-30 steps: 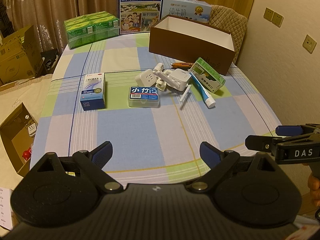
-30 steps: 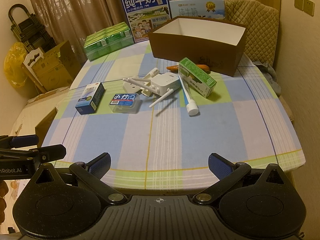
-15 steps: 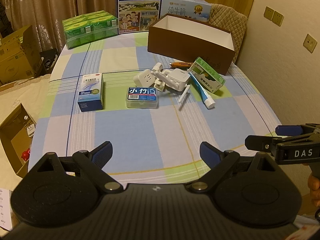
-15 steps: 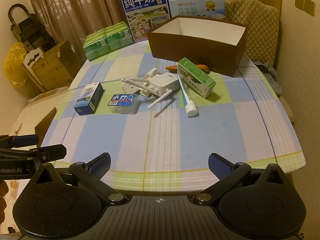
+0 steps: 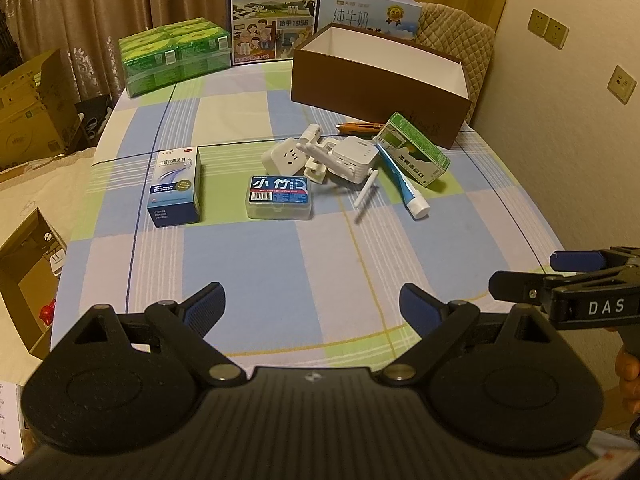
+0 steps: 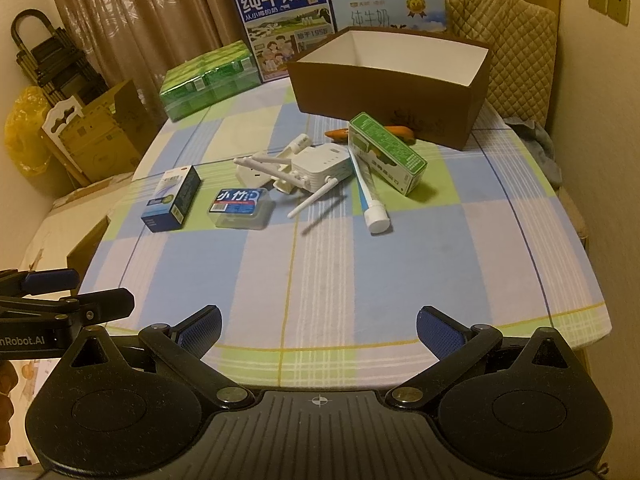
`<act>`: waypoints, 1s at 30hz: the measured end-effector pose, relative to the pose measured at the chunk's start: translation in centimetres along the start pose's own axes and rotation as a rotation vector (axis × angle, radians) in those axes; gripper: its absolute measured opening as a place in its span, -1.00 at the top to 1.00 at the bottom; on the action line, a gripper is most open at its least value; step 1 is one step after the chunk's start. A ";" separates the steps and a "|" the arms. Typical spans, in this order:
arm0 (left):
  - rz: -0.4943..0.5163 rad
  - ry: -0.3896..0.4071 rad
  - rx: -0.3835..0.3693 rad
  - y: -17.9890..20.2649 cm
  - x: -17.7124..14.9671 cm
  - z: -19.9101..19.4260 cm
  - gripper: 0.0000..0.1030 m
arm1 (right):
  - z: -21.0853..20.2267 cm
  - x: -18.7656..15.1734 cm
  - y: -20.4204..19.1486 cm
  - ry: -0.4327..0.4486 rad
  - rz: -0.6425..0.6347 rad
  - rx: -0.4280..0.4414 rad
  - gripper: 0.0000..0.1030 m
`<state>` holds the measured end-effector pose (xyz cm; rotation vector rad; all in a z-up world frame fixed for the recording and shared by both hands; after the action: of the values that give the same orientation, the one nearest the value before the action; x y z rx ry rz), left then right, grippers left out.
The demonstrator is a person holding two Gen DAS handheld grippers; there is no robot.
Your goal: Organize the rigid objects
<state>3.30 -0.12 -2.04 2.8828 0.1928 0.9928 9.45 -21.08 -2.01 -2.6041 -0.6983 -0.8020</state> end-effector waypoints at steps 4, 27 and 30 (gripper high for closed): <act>-0.003 -0.006 0.001 0.0 0.4 0.3 -0.79 | 0.3 0.4 0.2 -0.005 -0.004 0.002 -0.97; -0.085 -0.030 0.078 -1.5 5.6 4.8 -0.79 | 3.9 6.5 4.5 0.032 -0.049 0.015 -0.96; -0.110 -0.035 0.106 -2.0 6.3 5.6 -0.79 | 5.1 7.7 5.8 0.049 -0.067 0.018 -0.96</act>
<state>11.48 2.52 -2.84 2.9437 0.4081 0.9397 20.31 -20.97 -2.40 -2.5480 -0.7793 -0.8725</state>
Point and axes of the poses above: each gripper's, at about its wrist camera, not at the fingertips, and z roughly the way its jaws point, y to its right, x to its top, the point moved 1 cm from there along z, roughly the way its jaws point, and after that the axes turned 5 degrees about -z, right-handed, at the moved point
